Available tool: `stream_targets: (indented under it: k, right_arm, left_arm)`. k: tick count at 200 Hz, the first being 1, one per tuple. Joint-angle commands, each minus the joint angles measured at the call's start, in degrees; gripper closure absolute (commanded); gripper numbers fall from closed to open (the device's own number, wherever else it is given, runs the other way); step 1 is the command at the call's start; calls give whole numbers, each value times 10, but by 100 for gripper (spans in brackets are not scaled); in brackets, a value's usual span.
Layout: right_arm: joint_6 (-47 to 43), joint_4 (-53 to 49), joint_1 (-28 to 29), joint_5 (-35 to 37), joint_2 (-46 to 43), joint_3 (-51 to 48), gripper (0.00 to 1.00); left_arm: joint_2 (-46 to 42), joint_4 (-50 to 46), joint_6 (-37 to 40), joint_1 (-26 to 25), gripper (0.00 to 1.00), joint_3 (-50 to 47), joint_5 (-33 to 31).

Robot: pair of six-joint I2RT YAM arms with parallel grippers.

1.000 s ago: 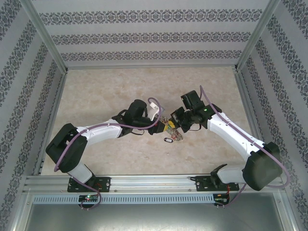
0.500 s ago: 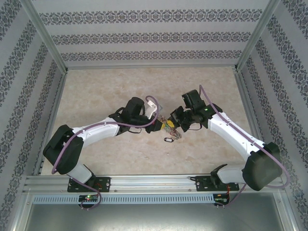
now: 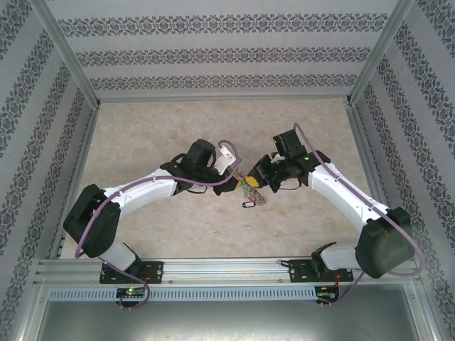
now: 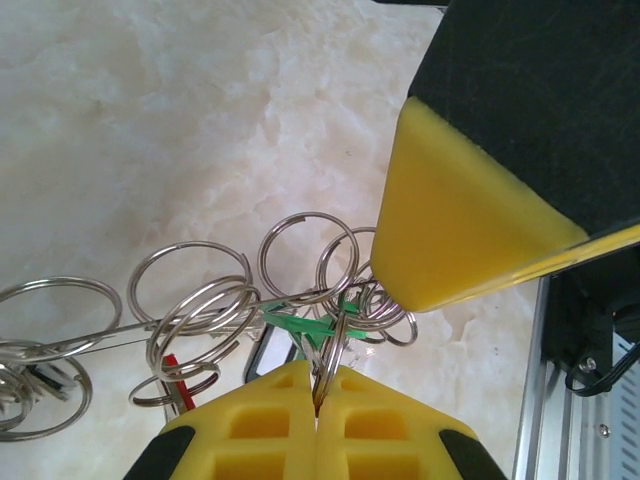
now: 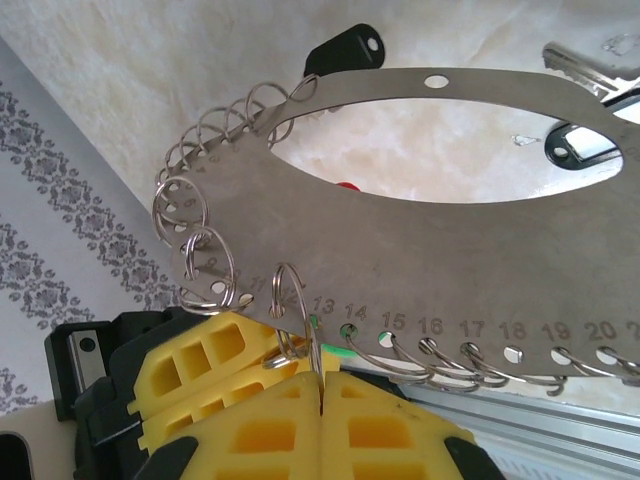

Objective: Put the keys on the keyring

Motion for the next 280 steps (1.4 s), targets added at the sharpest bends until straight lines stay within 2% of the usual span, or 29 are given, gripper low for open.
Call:
stream_targets:
  k: [1,40,75,134,159,182,202,225,255,280]
  right_arm:
    - [-29,-20,-9,-50,-7,-2,100]
    - [-41,-22,-16,-101,2,-13,100]
    - [-77,-50,-33,-110,-8,-12,100]
    - [-153,-38,-57,-193,12,-14,100]
    - [-188,-47,-61,-194,31,-11,100]
    - [-226,-42,-70,-165,31,-1,98]
    - [-321,-36,-83,-121,18,15,91]
    - [-476,-17,-89,-71,-14,20,89]
    - [-614,66,-83,-50,-51,-12,84]
    - [-721,121,-75,-62,-59,-32,81]
  left_arm:
    - [7,-58,18,25,100,3,-84]
    - [11,-57,29,27,100,-3,-96]
    - [6,-37,35,27,100,-24,-116]
    - [7,-1,44,27,98,-43,-106]
    - [-3,46,47,26,99,-60,-84]
    - [-5,60,48,27,100,-67,-73]
    - [-9,62,53,27,100,-70,-48]
    - [-22,63,60,27,100,-73,-32]
    - [-39,53,75,27,100,-71,-19]
    - [-40,44,83,27,100,-67,-22]
